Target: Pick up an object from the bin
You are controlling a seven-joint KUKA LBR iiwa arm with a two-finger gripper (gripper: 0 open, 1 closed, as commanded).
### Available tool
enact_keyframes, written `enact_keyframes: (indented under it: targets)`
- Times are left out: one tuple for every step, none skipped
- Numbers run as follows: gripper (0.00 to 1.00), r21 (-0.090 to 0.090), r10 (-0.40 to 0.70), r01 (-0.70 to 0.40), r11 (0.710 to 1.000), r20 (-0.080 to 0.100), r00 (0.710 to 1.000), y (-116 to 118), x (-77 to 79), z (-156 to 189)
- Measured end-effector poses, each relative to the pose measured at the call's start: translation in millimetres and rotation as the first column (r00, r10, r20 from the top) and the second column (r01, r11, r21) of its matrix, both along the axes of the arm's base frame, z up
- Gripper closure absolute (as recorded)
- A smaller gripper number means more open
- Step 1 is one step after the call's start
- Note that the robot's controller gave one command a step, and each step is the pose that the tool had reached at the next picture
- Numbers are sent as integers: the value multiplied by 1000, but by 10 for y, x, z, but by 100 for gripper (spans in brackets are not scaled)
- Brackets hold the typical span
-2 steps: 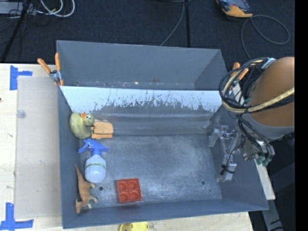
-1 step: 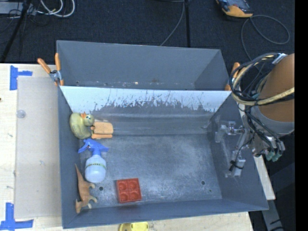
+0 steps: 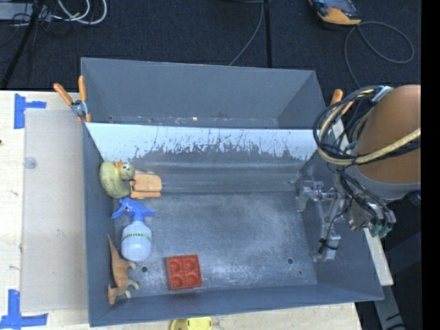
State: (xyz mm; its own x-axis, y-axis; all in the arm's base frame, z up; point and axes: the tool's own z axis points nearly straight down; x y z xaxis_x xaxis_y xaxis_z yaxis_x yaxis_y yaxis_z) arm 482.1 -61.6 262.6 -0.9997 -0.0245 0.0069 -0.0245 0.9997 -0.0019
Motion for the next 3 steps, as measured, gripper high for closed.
enact_keyframes:
  targets:
    - [0,6,-4,4,1000,0,1000,300,35,212]
    - [0,1,-2,2,1000,10,1000,379,-1,122]
    - [0,3,-74,74,997,-3,997,661,-69,5]
